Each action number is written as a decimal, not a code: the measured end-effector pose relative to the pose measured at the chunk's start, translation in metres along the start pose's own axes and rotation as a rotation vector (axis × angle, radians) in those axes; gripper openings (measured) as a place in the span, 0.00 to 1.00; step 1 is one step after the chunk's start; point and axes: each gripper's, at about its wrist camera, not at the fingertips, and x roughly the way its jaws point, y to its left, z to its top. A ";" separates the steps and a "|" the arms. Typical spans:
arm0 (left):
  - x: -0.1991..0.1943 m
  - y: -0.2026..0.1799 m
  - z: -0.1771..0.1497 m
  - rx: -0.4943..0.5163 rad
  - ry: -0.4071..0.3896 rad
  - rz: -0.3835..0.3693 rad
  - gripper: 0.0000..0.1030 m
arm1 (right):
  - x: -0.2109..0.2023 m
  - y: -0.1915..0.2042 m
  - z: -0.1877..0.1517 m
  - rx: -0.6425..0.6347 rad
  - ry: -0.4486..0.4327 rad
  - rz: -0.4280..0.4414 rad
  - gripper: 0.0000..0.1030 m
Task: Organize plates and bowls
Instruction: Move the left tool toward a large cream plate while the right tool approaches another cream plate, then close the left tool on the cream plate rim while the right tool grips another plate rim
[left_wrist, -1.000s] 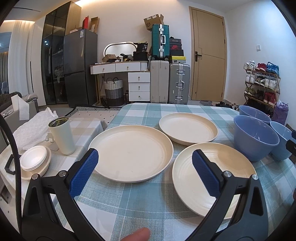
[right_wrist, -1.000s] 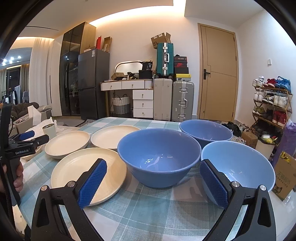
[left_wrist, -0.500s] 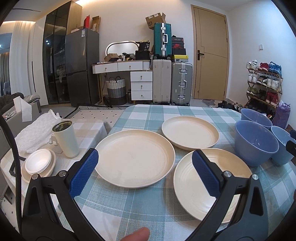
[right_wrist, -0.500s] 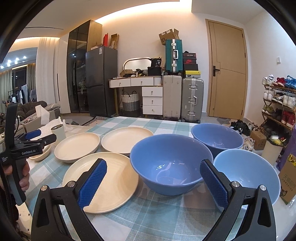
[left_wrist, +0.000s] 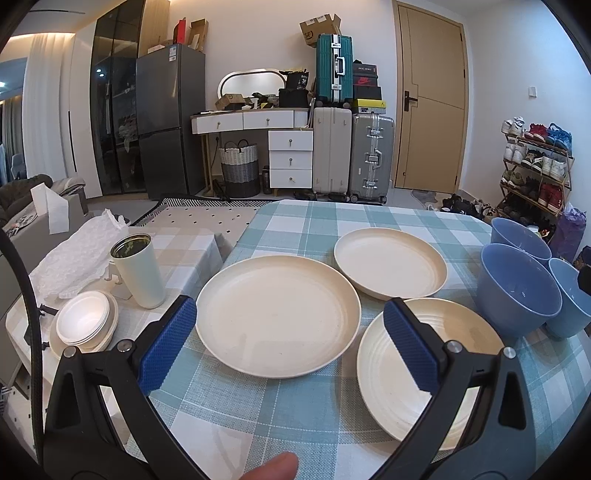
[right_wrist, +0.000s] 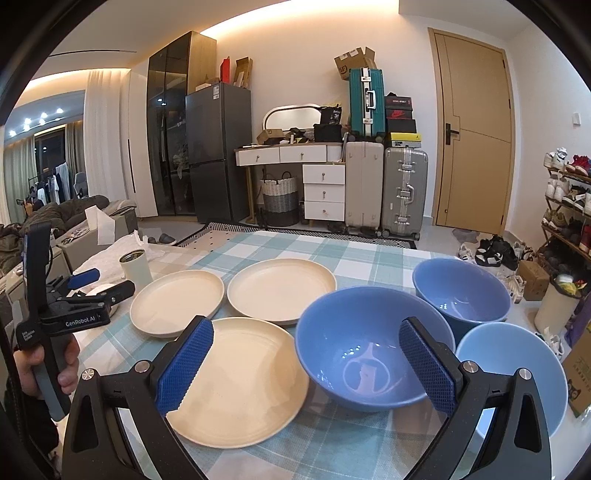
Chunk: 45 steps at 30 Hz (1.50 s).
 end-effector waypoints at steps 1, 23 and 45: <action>0.004 0.001 0.002 -0.002 0.004 0.001 0.98 | 0.003 0.003 0.003 -0.007 0.006 -0.003 0.99; 0.032 0.015 0.021 -0.034 0.072 0.014 0.98 | 0.059 0.027 0.032 -0.031 0.096 0.030 0.99; 0.091 0.056 0.014 -0.088 0.198 0.049 0.98 | 0.128 0.061 0.038 -0.038 0.215 0.094 0.99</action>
